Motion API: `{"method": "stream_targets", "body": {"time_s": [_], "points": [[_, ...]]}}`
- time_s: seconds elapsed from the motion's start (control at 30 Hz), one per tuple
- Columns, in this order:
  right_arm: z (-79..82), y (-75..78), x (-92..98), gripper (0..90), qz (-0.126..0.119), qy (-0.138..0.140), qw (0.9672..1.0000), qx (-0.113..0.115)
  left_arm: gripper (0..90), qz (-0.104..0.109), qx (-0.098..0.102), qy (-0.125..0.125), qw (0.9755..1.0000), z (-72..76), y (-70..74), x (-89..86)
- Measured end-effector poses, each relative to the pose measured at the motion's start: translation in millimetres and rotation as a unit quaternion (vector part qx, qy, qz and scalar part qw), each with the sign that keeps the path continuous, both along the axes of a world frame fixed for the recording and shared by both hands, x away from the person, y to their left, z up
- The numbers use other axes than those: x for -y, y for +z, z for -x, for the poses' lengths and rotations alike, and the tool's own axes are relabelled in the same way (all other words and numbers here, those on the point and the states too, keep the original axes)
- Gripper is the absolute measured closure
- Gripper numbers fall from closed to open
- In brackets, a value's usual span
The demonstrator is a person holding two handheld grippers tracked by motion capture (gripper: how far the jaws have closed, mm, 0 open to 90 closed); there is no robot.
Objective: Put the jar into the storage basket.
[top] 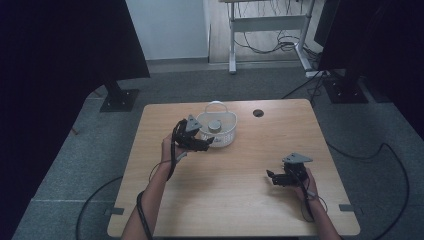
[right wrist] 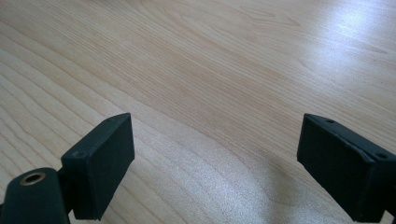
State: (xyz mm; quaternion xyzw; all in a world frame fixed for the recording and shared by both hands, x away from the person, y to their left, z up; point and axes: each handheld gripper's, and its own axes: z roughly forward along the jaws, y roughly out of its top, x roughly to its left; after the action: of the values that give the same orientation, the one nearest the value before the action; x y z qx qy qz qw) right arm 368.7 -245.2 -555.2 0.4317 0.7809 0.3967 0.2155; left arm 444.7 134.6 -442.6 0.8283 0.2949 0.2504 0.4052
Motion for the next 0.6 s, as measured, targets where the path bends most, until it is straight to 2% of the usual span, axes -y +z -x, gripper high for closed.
{"method": "stream_targets", "body": {"time_s": [0.1, 0.3, 0.47, 0.6], "points": [[-0.1, 0.0, -0.1, 10.8, 0.001, -0.001, 1.0000, 0.000, 15.9, -0.002, 0.006, 0.000, 1.0000, 8.1, -3.0, -6.7], [-0.3, -0.1, -0.1, 10.8, 0.001, -0.002, 1.0000, -0.001, 15.8, 0.022, 0.007, 0.005, 0.9997, 25.2, -12.2, -21.7], [-0.2, -0.2, -0.5, 10.8, 0.003, -0.003, 1.0000, 0.000, 15.5, 0.019, 0.014, 0.008, 0.9997, 42.6, -19.5, -32.6], [0.0, -0.1, -0.6, 10.8, 0.004, -0.005, 1.0000, 0.001, 15.5, 0.032, 0.014, 0.013, 0.9993, 56.7, -25.5, -41.9]]}}
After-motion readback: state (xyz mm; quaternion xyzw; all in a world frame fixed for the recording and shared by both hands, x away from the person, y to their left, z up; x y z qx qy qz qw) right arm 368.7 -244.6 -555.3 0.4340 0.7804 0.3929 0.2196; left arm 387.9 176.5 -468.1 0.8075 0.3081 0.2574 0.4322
